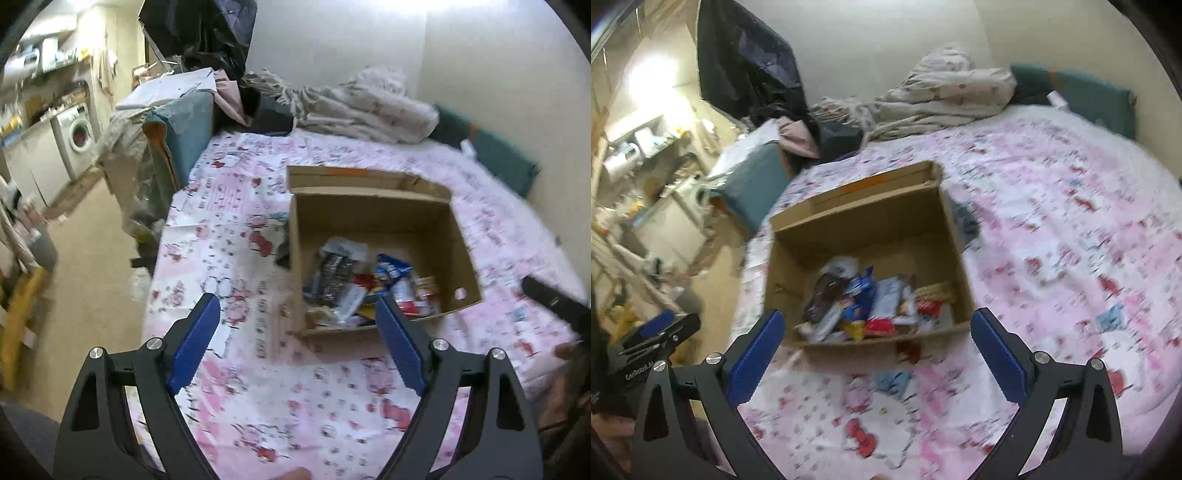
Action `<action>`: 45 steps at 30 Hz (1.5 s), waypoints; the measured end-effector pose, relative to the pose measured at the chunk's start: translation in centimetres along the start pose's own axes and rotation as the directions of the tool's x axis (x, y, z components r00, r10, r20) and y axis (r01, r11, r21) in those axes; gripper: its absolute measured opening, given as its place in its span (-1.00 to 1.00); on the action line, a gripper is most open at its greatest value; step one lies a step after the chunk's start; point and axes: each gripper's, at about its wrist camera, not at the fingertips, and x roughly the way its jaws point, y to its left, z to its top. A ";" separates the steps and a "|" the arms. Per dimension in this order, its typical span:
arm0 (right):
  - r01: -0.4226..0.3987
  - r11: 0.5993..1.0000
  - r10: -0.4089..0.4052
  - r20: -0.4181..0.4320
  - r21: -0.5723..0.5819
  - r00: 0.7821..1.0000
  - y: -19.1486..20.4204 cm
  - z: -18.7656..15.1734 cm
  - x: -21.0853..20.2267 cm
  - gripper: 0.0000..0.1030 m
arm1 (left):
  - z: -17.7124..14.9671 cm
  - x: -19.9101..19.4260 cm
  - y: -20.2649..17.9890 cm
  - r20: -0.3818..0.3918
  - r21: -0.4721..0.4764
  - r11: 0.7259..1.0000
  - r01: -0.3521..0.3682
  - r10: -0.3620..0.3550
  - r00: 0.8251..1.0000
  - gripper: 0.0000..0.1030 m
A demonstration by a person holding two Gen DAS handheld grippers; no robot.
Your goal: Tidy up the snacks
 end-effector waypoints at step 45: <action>0.188 0.976 -0.175 0.123 -0.110 0.977 2.8 -3.1 -0.7 1.00 | -2.6 -0.3 -1.1 0.011 -0.020 1.000 -0.009 0.009 1.000 0.99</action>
